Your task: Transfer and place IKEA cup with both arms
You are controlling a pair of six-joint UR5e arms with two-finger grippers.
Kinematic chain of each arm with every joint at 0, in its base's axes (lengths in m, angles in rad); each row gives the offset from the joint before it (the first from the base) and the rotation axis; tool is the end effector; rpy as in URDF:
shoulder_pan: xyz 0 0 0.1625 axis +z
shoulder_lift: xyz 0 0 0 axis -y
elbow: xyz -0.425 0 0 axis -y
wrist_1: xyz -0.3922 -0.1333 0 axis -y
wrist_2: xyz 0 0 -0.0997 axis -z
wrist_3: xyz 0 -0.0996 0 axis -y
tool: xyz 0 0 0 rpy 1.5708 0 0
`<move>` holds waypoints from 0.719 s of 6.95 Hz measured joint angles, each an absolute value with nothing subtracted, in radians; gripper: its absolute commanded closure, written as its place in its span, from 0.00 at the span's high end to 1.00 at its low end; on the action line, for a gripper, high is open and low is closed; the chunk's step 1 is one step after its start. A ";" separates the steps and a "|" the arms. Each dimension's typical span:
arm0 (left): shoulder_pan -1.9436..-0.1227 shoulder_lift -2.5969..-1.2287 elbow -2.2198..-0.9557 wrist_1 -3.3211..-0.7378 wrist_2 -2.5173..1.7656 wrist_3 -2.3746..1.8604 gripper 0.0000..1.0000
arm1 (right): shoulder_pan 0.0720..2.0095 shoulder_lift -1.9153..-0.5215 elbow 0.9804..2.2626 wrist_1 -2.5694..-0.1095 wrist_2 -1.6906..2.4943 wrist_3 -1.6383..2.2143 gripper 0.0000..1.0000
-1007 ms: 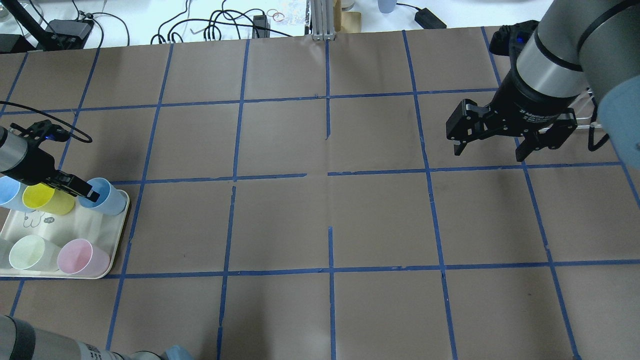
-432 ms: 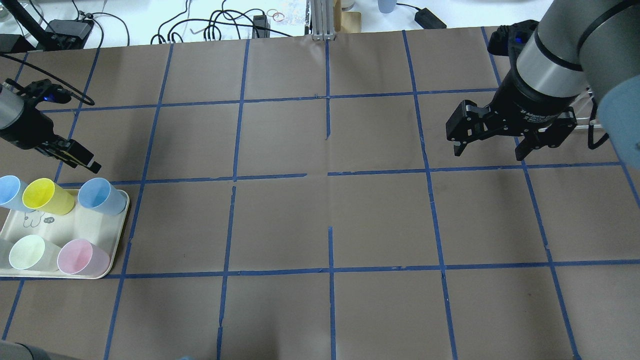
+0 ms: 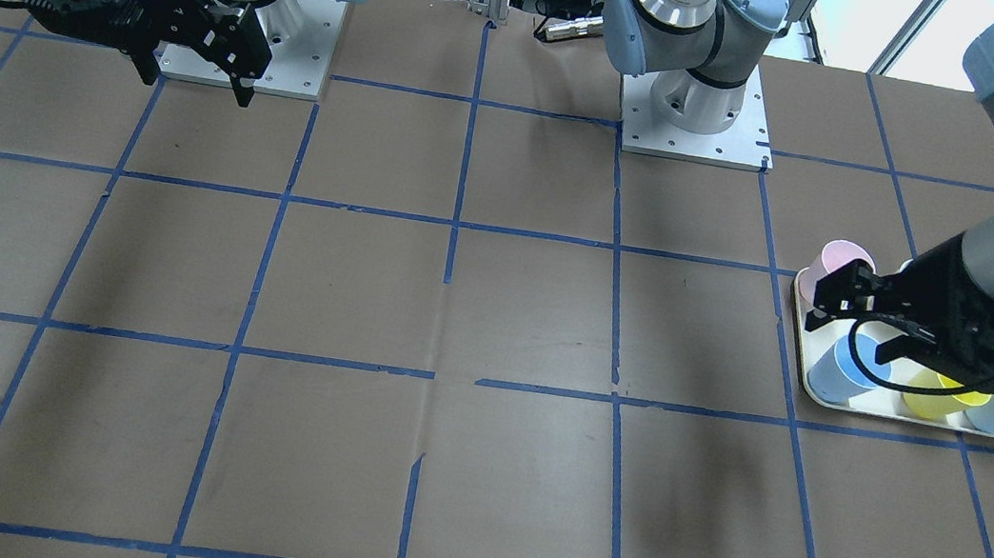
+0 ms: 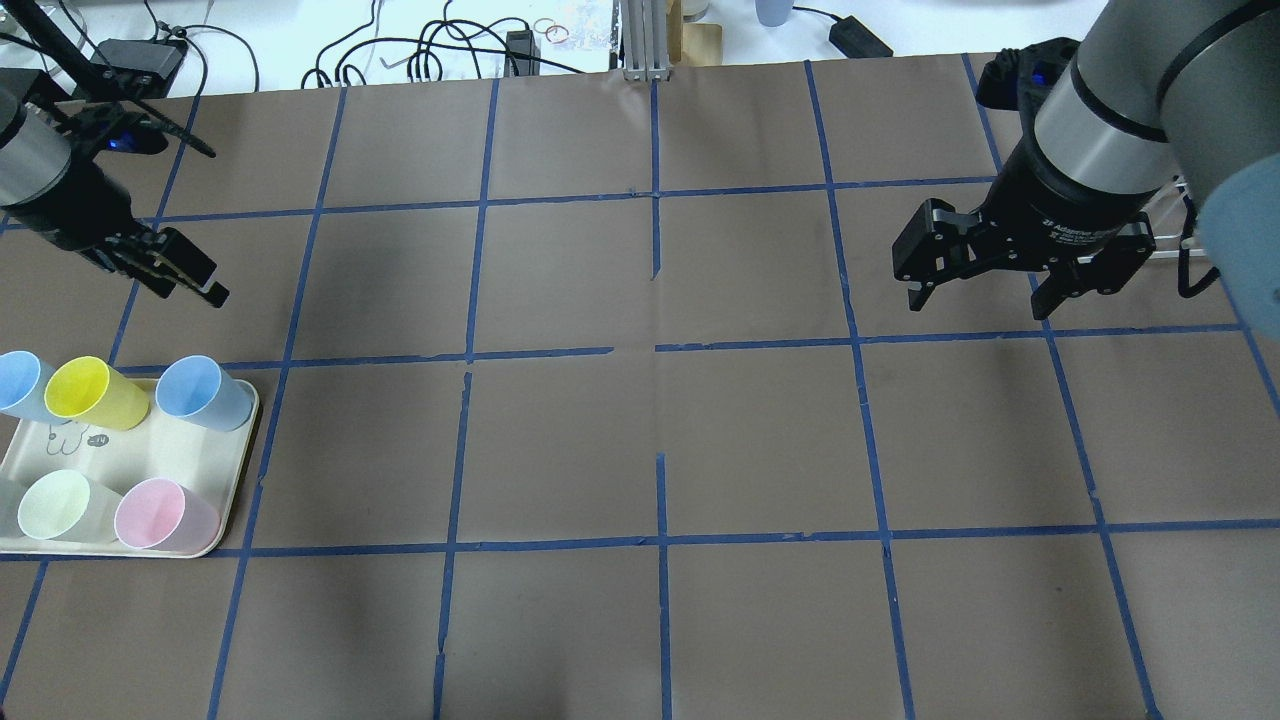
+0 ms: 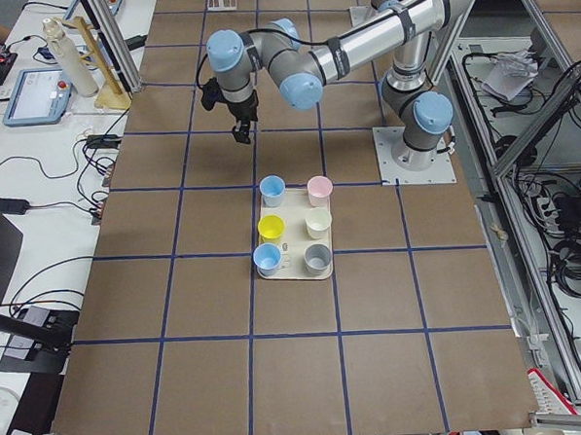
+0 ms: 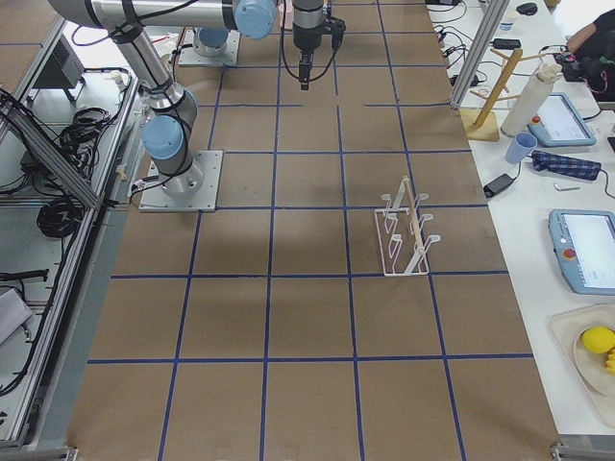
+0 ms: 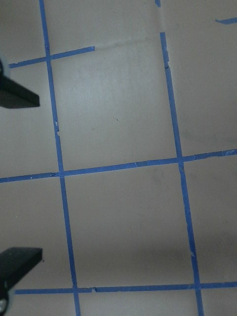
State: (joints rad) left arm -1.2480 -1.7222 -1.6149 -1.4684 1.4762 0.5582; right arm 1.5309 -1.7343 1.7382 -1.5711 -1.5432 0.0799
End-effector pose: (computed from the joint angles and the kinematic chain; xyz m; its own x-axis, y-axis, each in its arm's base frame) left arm 0.0356 -0.5563 0.3985 -0.9657 0.2252 0.1290 0.2307 0.9726 0.0290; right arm 0.1191 -0.4274 0.4804 -0.9924 0.1196 -0.0272 0.1195 0.9928 0.0058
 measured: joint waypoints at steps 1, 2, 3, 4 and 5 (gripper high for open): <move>-1.331 -1.692 -1.608 -1.471 1.476 0.423 1.00 | 1.531 -1.738 1.739 -1.571 -1.543 0.080 1.00; -1.412 -1.671 -1.597 -1.472 1.497 0.302 1.00 | 1.531 -1.739 1.739 -1.571 -1.543 0.080 1.00; -1.492 -1.661 -1.575 -1.473 1.545 0.204 1.00 | 1.531 -1.739 1.739 -1.572 -1.543 0.080 1.00; -1.555 -1.661 -1.531 -1.496 1.585 0.131 1.00 | 1.531 -1.739 1.739 -1.573 -1.543 0.080 1.00; -1.590 -1.655 -1.487 -1.563 1.597 0.067 1.00 | 1.531 -1.741 1.739 -1.572 -1.543 0.080 1.00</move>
